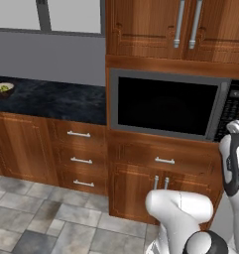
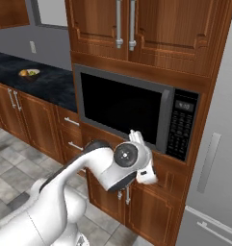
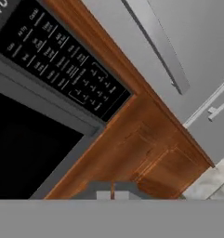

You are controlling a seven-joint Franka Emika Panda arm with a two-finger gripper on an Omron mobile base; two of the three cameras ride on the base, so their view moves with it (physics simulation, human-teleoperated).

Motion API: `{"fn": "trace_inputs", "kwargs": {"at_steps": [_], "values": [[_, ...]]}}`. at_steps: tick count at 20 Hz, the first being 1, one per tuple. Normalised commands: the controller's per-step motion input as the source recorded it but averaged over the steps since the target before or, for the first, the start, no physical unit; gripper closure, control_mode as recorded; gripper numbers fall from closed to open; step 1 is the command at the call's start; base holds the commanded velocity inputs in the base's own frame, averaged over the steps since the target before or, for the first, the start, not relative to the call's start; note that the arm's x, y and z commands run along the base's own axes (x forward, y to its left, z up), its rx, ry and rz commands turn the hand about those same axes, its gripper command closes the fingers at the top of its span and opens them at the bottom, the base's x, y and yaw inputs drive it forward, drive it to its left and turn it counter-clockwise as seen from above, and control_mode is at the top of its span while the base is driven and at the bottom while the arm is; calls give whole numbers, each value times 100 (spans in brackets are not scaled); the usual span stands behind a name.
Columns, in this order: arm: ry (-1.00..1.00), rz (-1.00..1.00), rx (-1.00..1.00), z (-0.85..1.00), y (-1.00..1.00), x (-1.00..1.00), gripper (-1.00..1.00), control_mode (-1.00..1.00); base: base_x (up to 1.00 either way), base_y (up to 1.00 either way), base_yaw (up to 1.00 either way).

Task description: Place the bowl containing the carrot and onion in the microwave. Close the microwave door and press the start button to microwave the meal.

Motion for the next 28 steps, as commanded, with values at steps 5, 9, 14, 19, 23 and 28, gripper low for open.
{"fn": "trace_inputs", "kwargs": {"at_steps": [5,9,14,19,23,28], "values": [[-22,8,35,-5,-12,2,100,-100,0,0,0],[-25,8,20,-5,0,0,100,-100,0,0,0],[-16,3,10,-5,1,6,100,-100,0,0,0],[-8,0,6,0,6,34,100,-100,0,0,0],[-3,-1,5,-4,1,41,100,-100,0,0,0],[-3,-3,6,-11,0,27,100,-100,0,0,0]]}}
